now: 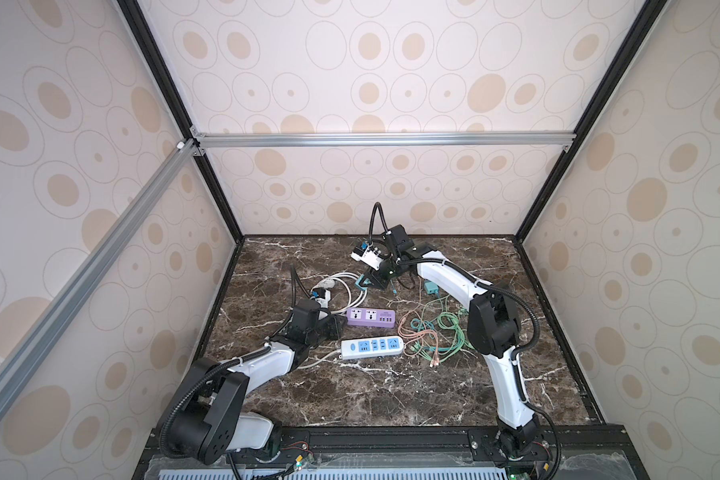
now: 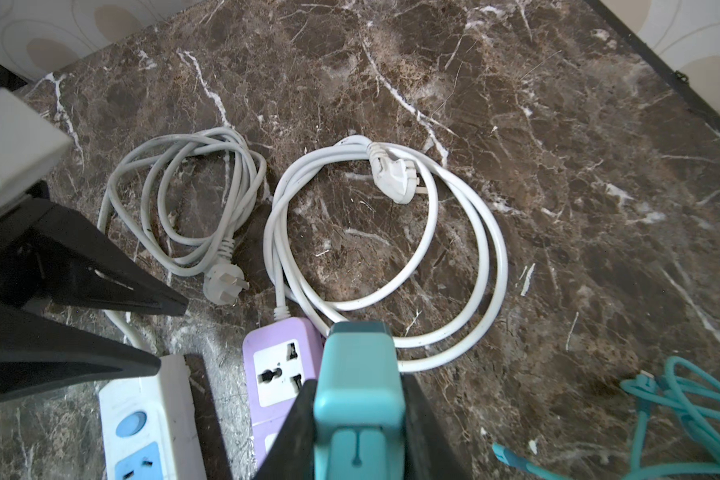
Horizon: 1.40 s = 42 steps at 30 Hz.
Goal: Insert the plug
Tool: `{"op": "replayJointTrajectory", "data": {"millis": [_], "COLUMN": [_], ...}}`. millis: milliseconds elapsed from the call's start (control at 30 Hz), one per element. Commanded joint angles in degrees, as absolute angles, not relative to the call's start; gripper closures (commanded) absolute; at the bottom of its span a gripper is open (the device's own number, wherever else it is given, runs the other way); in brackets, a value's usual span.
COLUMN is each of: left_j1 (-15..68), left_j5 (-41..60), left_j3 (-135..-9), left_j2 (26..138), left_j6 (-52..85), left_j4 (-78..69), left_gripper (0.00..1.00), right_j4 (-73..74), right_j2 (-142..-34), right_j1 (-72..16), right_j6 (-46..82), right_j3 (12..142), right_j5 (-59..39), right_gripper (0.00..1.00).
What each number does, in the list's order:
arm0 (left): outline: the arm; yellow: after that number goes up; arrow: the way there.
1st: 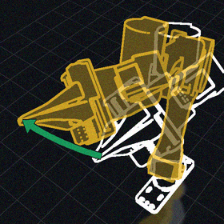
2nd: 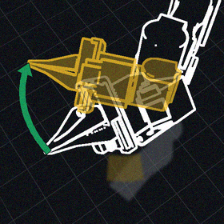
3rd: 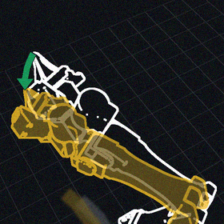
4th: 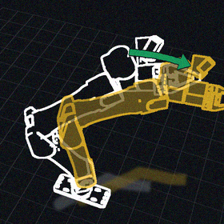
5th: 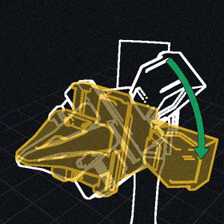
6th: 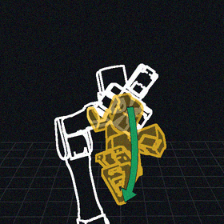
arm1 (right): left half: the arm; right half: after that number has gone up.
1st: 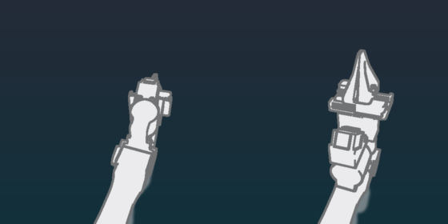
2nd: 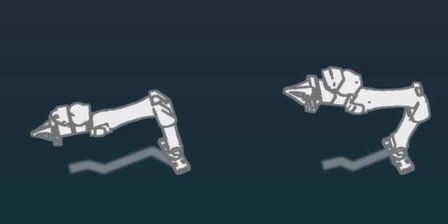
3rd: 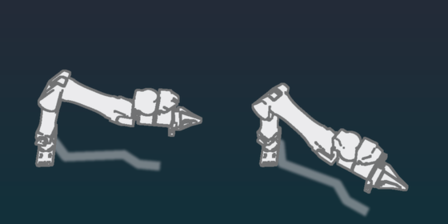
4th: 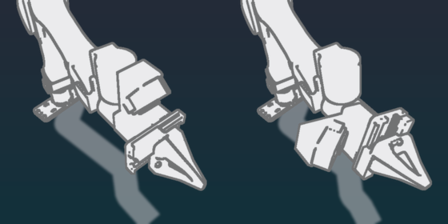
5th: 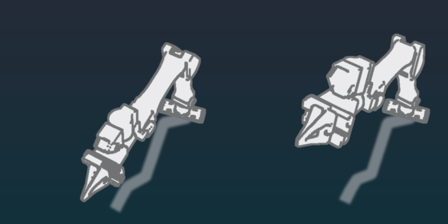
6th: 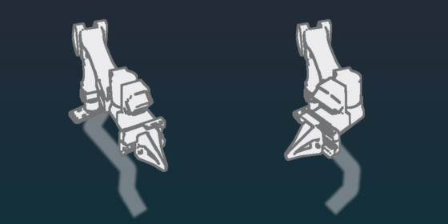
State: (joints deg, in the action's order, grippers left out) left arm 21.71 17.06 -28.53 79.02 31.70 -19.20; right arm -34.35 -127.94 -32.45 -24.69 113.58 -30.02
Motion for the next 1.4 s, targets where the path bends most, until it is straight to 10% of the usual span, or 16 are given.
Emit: {"op": "replayJointTrajectory", "data": {"millis": [0,1367], "left_j1": [21.1,21.0], "left_j5": [18.4,16.5], "left_j3": [-31.4,-40.7], "left_j2": [81.3,94.2], "left_j6": [32.6,29.8], "left_j4": [-22.2,-14.4], "left_gripper": [0.68,0.79], "right_j4": [-36.7,-42.7], "right_j2": [-126.9,-129.5], "right_j1": [-33.0,-38.3], "right_j6": [-27.9,-36.6], "right_j3": [112.9,113.6], "right_j5": [-29.8,-22.9], "right_gripper": [0.95,0.96]}}
